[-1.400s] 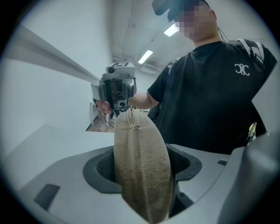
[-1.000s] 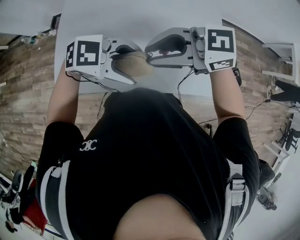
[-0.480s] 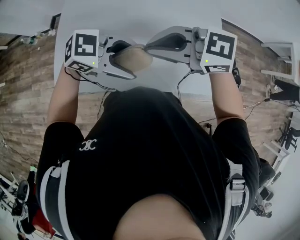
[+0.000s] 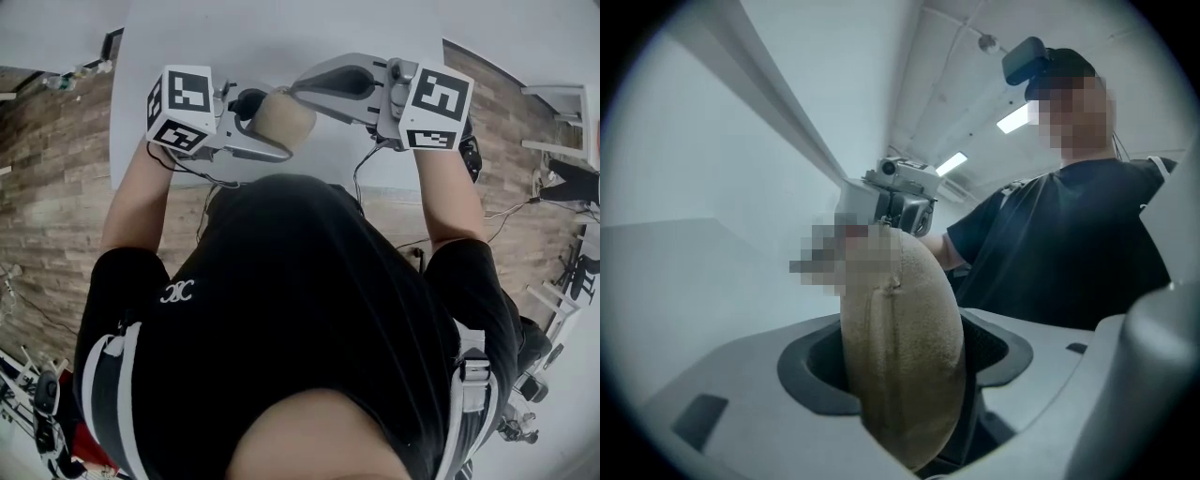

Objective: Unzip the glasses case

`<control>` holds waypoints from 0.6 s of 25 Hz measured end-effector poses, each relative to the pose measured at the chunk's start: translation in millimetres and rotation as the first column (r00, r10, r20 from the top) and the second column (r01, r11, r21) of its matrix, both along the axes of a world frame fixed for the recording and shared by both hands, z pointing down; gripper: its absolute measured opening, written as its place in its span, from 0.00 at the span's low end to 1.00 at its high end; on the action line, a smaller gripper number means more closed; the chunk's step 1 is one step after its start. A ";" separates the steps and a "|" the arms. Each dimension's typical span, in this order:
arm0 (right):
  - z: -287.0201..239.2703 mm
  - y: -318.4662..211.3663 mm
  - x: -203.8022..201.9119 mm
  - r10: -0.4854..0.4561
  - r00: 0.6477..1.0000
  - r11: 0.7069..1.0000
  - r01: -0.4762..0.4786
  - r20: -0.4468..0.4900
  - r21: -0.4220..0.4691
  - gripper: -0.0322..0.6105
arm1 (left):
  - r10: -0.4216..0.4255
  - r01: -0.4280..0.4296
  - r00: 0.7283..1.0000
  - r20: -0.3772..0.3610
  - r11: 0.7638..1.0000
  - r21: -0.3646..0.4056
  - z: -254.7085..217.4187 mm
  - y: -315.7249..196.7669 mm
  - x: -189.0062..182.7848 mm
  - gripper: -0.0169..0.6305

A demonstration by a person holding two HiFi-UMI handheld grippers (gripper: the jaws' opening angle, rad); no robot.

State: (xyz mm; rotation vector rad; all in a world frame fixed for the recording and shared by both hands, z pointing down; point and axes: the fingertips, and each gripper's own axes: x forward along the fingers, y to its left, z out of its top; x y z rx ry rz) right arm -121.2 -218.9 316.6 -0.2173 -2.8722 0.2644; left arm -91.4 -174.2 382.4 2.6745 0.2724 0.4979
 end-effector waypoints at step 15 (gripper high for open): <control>6.6 -8.5 8.9 0.055 0.997 0.997 -0.052 -0.061 0.057 0.08 | -0.108 0.111 0.991 -0.077 0.993 0.030 -5.2 -14.9 -22.7 0.46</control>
